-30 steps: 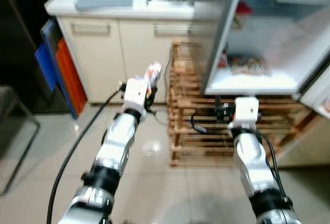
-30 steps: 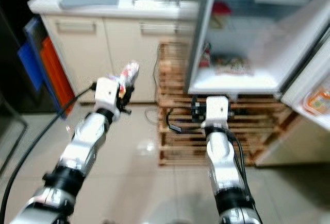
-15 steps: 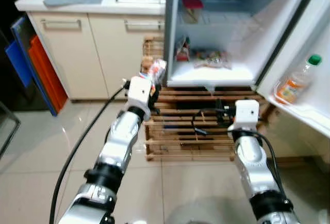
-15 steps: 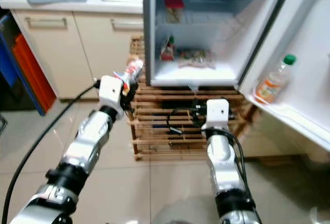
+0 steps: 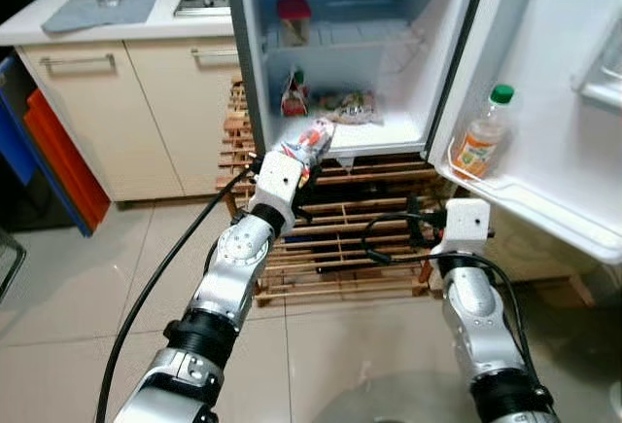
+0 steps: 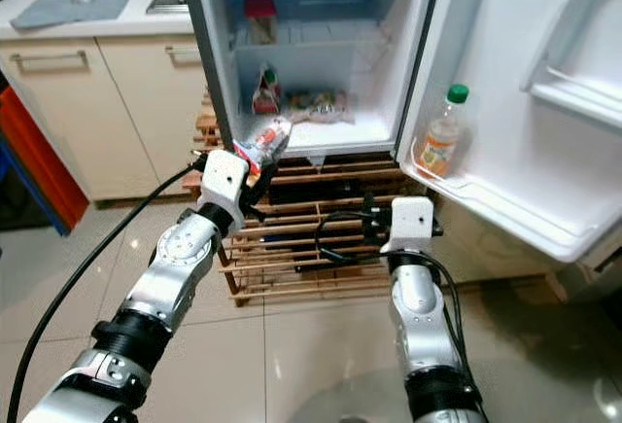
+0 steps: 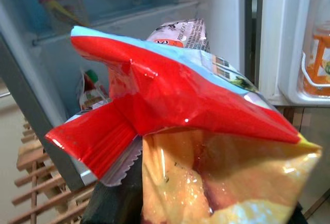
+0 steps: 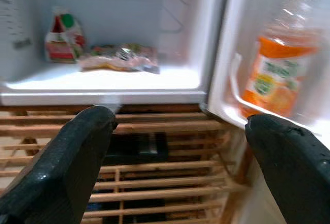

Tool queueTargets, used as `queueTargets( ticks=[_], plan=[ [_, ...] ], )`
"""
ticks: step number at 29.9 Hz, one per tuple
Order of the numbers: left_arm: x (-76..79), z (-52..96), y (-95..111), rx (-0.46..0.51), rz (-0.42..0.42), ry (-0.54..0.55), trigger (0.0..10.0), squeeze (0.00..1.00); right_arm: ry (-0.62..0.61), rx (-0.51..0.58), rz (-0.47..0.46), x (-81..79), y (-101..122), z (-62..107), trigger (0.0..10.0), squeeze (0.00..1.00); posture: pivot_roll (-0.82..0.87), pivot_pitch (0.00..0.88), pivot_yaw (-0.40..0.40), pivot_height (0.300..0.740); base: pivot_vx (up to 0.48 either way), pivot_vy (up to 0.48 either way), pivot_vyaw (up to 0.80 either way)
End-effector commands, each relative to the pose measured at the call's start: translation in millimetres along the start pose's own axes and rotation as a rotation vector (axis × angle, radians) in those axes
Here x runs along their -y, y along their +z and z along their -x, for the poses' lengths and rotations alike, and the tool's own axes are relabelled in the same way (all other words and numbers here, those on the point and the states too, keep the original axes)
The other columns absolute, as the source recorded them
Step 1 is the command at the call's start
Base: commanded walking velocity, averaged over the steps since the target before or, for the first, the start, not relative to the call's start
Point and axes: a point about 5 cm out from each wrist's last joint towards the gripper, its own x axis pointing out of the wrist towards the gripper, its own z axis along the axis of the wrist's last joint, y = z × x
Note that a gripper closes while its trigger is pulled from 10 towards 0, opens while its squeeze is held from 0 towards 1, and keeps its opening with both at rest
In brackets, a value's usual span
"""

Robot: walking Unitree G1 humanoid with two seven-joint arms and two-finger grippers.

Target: Restocking fridge

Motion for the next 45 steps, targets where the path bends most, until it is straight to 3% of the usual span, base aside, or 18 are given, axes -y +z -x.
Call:
queueTargets(
  ticks=[1, 10, 26, 35, 43, 44, 45],
  plan=[
    [-7.2, -6.0, 16.3, 0.057, -0.020, 0.011, 10.0, 0.00, 0.019, 0.052, 0.003, -4.3, 11.7, -5.5, 10.0, 0.06, -0.18, 0.000, 0.048, 0.740, 0.480, 0.000, 0.00],
    [-15.4, -7.5, 18.2, 0.058, -0.024, 0.030, 10.0, 0.00, 0.031, 0.048, 0.006, -5.6, 12.2, -7.6, 10.0, 0.06, -0.17, 0.000, 0.049, 0.740, 0.480, 0.000, 0.00],
    [-13.2, -13.9, 20.7, 0.048, -0.057, 0.037, 10.0, 0.00, 0.070, 0.029, 0.003, -11.5, 7.4, -4.3, 10.0, 0.07, -0.18, 0.000, 0.050, 0.740, 0.476, 0.000, 0.00],
    [4.1, -29.0, 25.3, 0.024, -0.125, -0.027, 10.0, 0.00, 0.080, 0.020, 0.000, -13.0, 5.1, -0.8, 10.0, 0.07, -0.19, 0.000, 0.055, 0.740, 0.000, 0.000, 0.00],
    [4.1, -29.0, 25.3, 0.024, -0.125, -0.027, 10.0, 0.00, 0.080, 0.020, 0.000, -13.0, 5.1, -0.8, 10.0, 0.07, -0.19, 0.000, 0.055, 0.740, 0.000, 0.000, 0.00],
    [7.8, -31.3, 25.1, 0.015, -0.148, -0.042, 10.0, 0.00, 0.081, 0.019, -0.001, -13.4, 4.8, -0.2, 10.0, 0.07, -0.19, 0.000, 0.057, 0.740, 0.000, 0.000, 0.00],
    [23.8, -40.7, 19.5, -0.049, -0.254, -0.109, 10.0, 0.00, 0.087, 0.016, 0.001, -15.6, 2.4, 6.7, 10.0, 0.07, -0.24, 0.000, 0.098, 0.740, 0.000, 0.000, 0.00]
  ],
)
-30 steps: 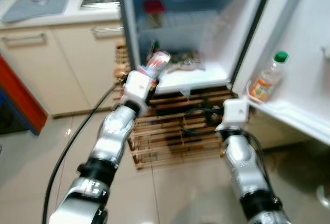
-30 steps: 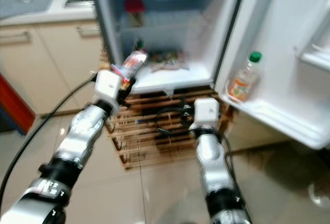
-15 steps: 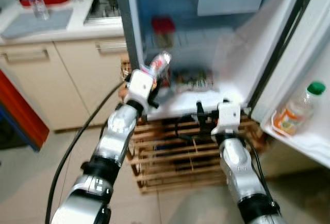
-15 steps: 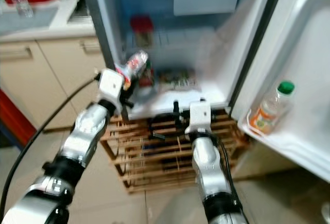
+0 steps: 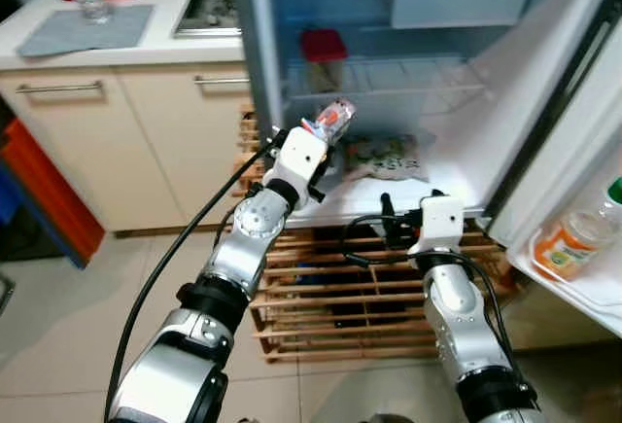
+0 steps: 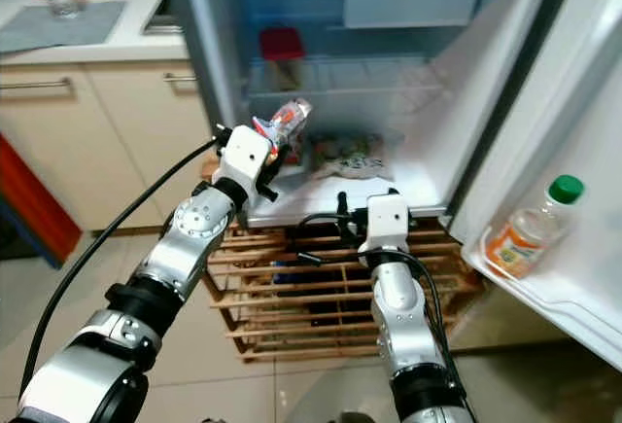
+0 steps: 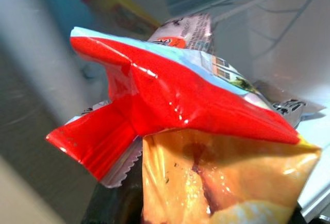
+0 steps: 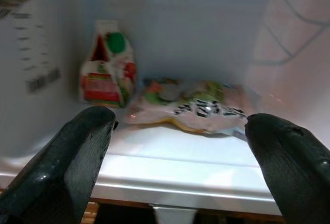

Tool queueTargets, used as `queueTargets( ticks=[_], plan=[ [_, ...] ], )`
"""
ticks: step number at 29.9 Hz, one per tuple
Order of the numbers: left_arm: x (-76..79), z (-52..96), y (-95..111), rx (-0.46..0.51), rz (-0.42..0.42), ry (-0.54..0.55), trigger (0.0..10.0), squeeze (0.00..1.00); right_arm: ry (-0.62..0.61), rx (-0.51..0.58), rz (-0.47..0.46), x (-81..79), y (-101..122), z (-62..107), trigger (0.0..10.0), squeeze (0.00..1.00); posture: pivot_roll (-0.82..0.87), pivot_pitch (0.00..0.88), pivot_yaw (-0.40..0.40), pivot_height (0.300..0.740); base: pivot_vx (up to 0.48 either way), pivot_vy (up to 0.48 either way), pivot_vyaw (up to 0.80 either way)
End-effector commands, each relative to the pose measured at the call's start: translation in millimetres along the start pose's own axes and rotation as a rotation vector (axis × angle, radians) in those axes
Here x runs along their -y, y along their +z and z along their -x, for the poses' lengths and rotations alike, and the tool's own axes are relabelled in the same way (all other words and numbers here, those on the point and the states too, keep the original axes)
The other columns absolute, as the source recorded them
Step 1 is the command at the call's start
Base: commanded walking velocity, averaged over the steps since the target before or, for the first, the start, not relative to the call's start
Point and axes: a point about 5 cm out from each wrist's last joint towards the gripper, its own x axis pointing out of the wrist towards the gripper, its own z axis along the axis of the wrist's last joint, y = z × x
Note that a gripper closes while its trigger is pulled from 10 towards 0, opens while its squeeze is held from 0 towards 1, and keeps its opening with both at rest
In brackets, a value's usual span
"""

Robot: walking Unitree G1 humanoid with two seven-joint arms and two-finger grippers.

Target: Restocking fridge

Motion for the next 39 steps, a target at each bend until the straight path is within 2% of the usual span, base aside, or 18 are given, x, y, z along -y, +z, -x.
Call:
queueTargets(
  ticks=[1, 4, 9, 11, 12, 14, 16, 19, 21, 23, 25, 29, 30, 33, 34, 35, 37, 39],
  plan=[
    [9.0, -6.9, 1.4, -0.028, -0.088, -0.041, 10.0, 0.00, 0.012, -0.001, 0.005, -3.1, 0.2, 3.6, 10.0, 0.07, -0.24, 0.000, 0.098, 0.740, 0.000, 0.000, 0.00],
    [33.8, -18.5, -5.1, -0.132, -0.310, -0.169, 10.0, 0.00, 0.014, 0.003, 0.026, -6.1, -1.9, 27.4, 10.0, 0.07, -0.31, 0.000, 0.134, 0.740, 0.000, 0.000, 0.00],
    [42.7, -21.1, -1.9, -0.120, -0.389, -0.211, 10.0, 0.00, 0.021, 0.006, 0.036, -5.7, 1.8, 44.4, 10.0, 0.07, -0.36, 0.000, 0.150, 0.740, 0.000, 0.000, 0.00],
    [47.7, -22.9, 1.4, -0.099, -0.462, -0.223, 10.0, 0.00, 0.034, -0.003, 0.040, -6.6, 3.7, 57.6, 10.0, 0.07, -0.39, 0.000, 0.150, 0.740, 0.000, 0.000, 0.00],
    [51.1, -24.5, 4.7, -0.080, -0.504, -0.223, 10.0, 0.00, 0.039, -0.018, 0.040, -6.6, 5.1, 72.0, 10.0, 0.07, -0.41, 0.000, 0.149, 0.740, 0.000, 0.000, 0.00],
    [51.8, -26.0, 7.4, -0.065, -0.538, -0.221, 10.0, 0.00, 0.043, -0.029, 0.045, -6.4, 5.3, 78.4, 10.0, 0.07, -0.42, 0.000, 0.150, 0.740, 0.000, 0.000, 0.00],
    [51.9, -31.5, 20.4, 0.000, -0.648, -0.197, 10.0, 0.00, 0.042, -0.076, 0.069, -3.3, 3.6, 103.0, 10.0, 0.06, -0.46, 0.022, 0.157, 0.740, 0.000, 0.000, 0.00],
    [50.6, -34.4, 28.3, 0.039, -0.705, -0.175, 10.0, 0.00, 0.022, -0.103, 0.073, 0.7, 2.5, 114.7, 10.0, 0.07, -0.48, 0.035, 0.157, 0.740, 0.000, 0.000, 0.00],
    [46.5, -37.7, 37.4, 0.087, -0.794, -0.133, 10.0, 0.00, -0.010, -0.140, 0.072, 6.2, 5.3, 129.9, 10.0, 0.07, -0.51, 0.062, 0.162, 0.740, 0.000, 0.000, 0.00],
    [45.7, -38.0, 37.9, 0.091, -0.812, -0.126, 10.0, 0.00, -0.012, -0.146, 0.074, 6.7, 6.5, 132.8, 10.0, 0.07, -0.51, 0.062, 0.162, 0.740, 0.000, 0.000, 0.00],
    [38.1, -36.7, 31.0, 0.064, -0.900, -0.106, 10.0, 0.00, -0.029, -0.174, 0.077, 8.4, 8.6, 141.1, 10.0, 0.07, -0.53, 0.088, 0.161, 0.740, 0.000, 0.000, 0.00],
    [29.4, -32.6, 17.0, -0.004, -0.944, -0.108, 10.0, 0.00, -0.024, -0.206, 0.080, 7.6, 11.8, 151.8, 10.0, 0.07, -0.55, 0.116, 0.159, 0.740, 0.000, 0.000, 0.00],
    [20.1, -28.3, 5.2, -0.066, -0.979, -0.104, 10.0, 0.00, -0.023, -0.228, 0.082, 7.5, 11.2, 158.8, 10.0, 0.07, -0.56, 0.127, 0.159, 0.740, 0.000, 0.000, 0.00],
    [6.4, -23.8, -5.0, -0.136, -0.988, -0.090, 10.0, 0.00, -0.026, -0.246, 0.081, 6.9, 11.3, 165.0, 10.0, 0.07, -0.57, 0.133, 0.162, 0.740, 0.000, 0.000, 0.00],
    [-0.9, -23.7, -4.9, -0.162, -0.926, -0.066, 10.0, 0.00, -0.027, -0.251, 0.078, 5.9, 13.2, 166.7, 10.0, 0.07, -0.57, 0.134, 0.165, 0.740, 0.000, 0.000, 0.00],
    [-0.9, -23.7, -4.9, -0.162, -0.926, -0.066, 10.0, 0.00, -0.027, -0.251, 0.078, 5.9, 13.2, 166.7, 10.0, 0.07, -0.57, 0.134, 0.165, 0.740, 0.000, 0.000, 0.00],
    [-9.7, -25.7, 1.7, -0.158, -0.798, -0.009, 10.0, 0.00, -0.038, -0.240, 0.064, 4.6, 15.8, 163.5, 10.0, 0.07, -0.55, 0.127, 0.170, 0.740, 0.000, 0.000, 0.00],
    [-11.6, -26.3, 4.2, -0.146, -0.770, 0.006, 10.0, 0.00, -0.042, -0.233, 0.057, 4.1, 17.0, 161.0, 10.0, 0.07, -0.55, 0.127, 0.170, 0.740, 0.000, 0.000, 0.00]
  ],
)
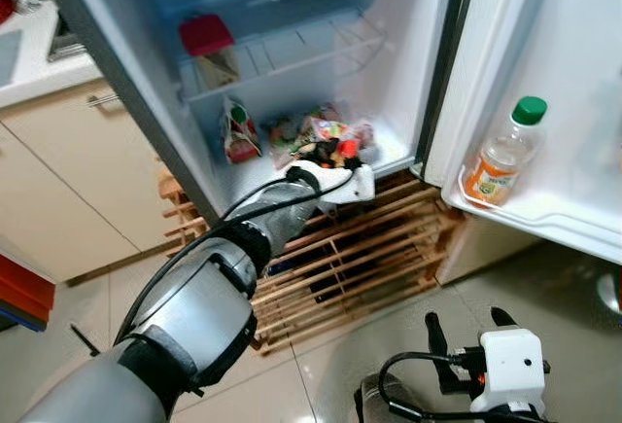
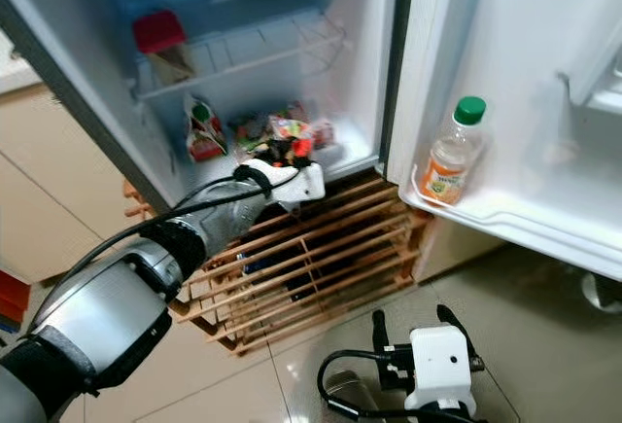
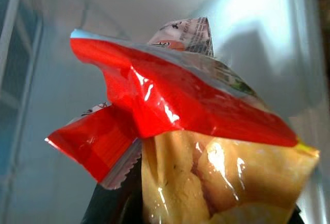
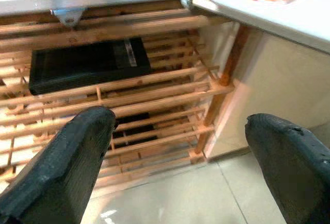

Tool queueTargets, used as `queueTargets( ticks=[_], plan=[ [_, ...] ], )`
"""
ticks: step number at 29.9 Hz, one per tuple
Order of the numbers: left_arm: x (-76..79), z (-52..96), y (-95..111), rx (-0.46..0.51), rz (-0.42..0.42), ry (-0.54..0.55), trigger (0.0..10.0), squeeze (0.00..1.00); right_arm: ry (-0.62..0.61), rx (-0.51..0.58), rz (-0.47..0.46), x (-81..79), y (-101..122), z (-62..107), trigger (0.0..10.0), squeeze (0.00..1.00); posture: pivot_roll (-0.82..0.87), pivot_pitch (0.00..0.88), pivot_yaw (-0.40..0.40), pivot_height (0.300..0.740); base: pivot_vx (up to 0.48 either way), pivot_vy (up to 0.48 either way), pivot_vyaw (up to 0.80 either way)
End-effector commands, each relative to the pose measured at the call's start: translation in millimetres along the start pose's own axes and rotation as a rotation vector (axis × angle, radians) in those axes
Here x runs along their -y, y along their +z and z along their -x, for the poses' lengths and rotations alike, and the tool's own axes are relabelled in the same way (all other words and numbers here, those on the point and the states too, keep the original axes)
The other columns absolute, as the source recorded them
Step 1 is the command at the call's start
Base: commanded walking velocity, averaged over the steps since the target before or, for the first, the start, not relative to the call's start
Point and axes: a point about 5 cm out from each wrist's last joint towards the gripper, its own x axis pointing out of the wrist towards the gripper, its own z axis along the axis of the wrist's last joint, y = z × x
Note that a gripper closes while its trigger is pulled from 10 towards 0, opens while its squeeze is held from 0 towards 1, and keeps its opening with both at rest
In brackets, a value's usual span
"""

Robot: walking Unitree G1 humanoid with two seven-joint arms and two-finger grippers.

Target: Restocking fridge

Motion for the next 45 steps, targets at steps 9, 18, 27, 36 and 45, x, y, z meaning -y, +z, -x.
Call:
queueTargets(
  ticks=[9, 18, 27, 36, 45],
  plan=[
    [-22.4, -1.2, 1.4, 0.061, 0.052, 0.095, 10.0, 0.00, 0.020, 0.063, -0.044, -5.6, 19.8, -34.0, 10.0, 0.06, -0.43, 0.086, 0.137, 0.735, 0.000, 0.000, 0.00],
    [-29.0, -1.2, -3.3, 0.046, 0.055, 0.097, 10.0, 0.00, 0.011, 0.072, -0.035, -9.4, 21.7, -50.8, 10.0, 0.08, -0.41, 0.054, 0.156, 0.696, 0.000, 0.000, 0.19],
    [-32.2, -1.5, -4.2, 0.042, 0.058, 0.097, 10.0, 0.00, 0.013, 0.066, -0.022, -15.6, 18.6, -59.7, 10.0, 0.08, -0.41, 0.001, 0.165, 0.669, 0.000, 0.000, 0.00],
    [-33.8, -2.6, 2.2, 0.073, 0.087, 0.107, 10.0, 0.00, 0.040, 0.093, 0.025, -12.9, 19.1, -76.5, 10.0, 0.07, -0.39, 0.000, 0.143, 0.630, 0.000, 0.000, 0.15],
    [-30.0, -3.9, 16.7, 0.135, 0.166, 0.115, 10.0, 0.00, 0.015, 0.114, 0.062, -4.5, 26.2, -82.7, 10.0, 0.08, -0.42, 0.000, 0.139, 0.630, 0.000, 0.000, -0.33]
  ],
)
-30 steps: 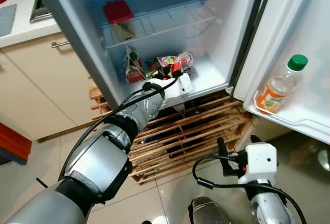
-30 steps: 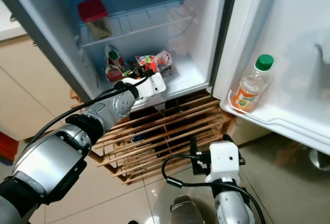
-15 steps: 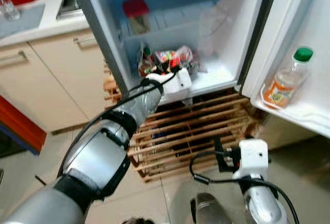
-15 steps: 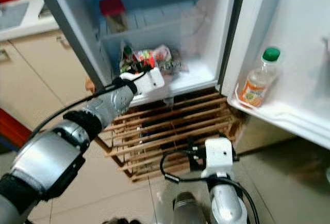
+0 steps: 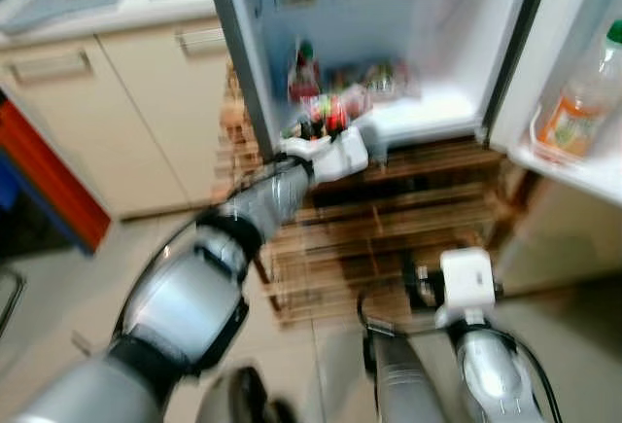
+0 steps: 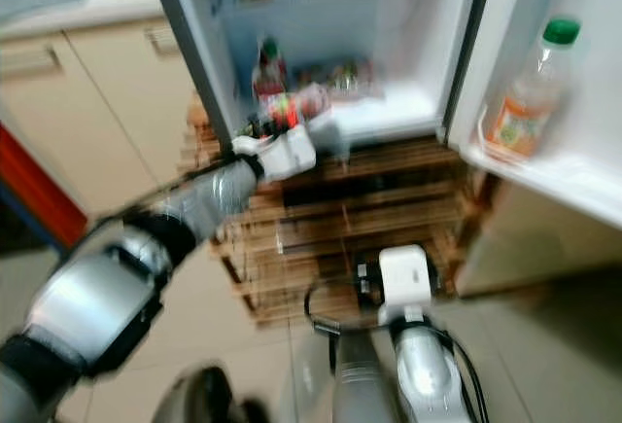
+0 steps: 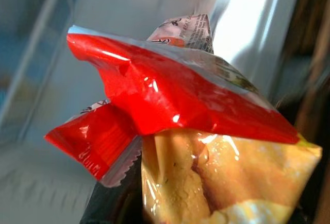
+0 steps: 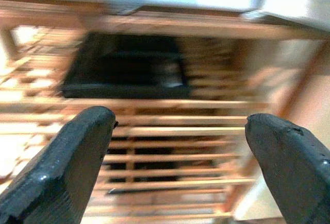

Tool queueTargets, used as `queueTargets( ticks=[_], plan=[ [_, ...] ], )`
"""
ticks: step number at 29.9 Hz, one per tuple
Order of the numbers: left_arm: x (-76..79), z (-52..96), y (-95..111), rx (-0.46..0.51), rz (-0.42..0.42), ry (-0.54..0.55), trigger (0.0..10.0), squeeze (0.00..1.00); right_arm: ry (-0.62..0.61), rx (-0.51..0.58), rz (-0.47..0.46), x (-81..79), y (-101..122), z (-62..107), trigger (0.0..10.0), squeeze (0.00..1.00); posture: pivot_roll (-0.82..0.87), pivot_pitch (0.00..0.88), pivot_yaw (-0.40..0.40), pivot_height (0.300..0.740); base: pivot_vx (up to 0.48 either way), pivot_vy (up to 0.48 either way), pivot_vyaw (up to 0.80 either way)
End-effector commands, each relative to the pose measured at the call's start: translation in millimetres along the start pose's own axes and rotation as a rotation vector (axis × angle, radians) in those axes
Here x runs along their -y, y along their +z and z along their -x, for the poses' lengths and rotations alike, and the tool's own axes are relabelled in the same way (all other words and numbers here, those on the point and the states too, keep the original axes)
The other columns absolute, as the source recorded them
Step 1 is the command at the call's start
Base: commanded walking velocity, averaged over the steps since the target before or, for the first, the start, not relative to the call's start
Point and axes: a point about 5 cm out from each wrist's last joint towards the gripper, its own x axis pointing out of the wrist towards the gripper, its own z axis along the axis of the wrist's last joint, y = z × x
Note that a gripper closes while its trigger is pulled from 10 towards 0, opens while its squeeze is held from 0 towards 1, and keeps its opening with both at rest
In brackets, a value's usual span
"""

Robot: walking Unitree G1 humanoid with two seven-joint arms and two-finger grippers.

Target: Restocking fridge

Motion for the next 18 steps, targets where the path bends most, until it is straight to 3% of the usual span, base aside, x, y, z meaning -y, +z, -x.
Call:
queueTargets(
  ticks=[1, 8, 18],
  plan=[
    [-9.3, -3.9, 11.1, 0.054, 0.033, 0.037, 10.0, 0.00, 0.013, 0.023, 0.025, -1.7, 4.2, -6.0, 10.0, 0.08, -0.42, 0.000, 0.141, 0.630, 0.000, 0.000, -0.71],
    [-14.5, -6.0, 22.7, 0.123, 0.001, 0.081, 10.0, 0.00, -0.011, 0.062, 0.037, 2.1, 10.4, -18.1, 10.0, 0.09, -0.42, 0.000, 0.138, 0.630, 0.000, 0.000, -0.69],
    [-28.2, -5.0, 14.1, 0.099, -0.010, 0.138, 10.0, 0.00, 0.030, 0.097, 0.057, 1.2, 13.8, -25.8, 10.0, 0.08, -0.41, 0.000, 0.119, 0.630, 0.000, 0.000, 0.00]
  ],
)
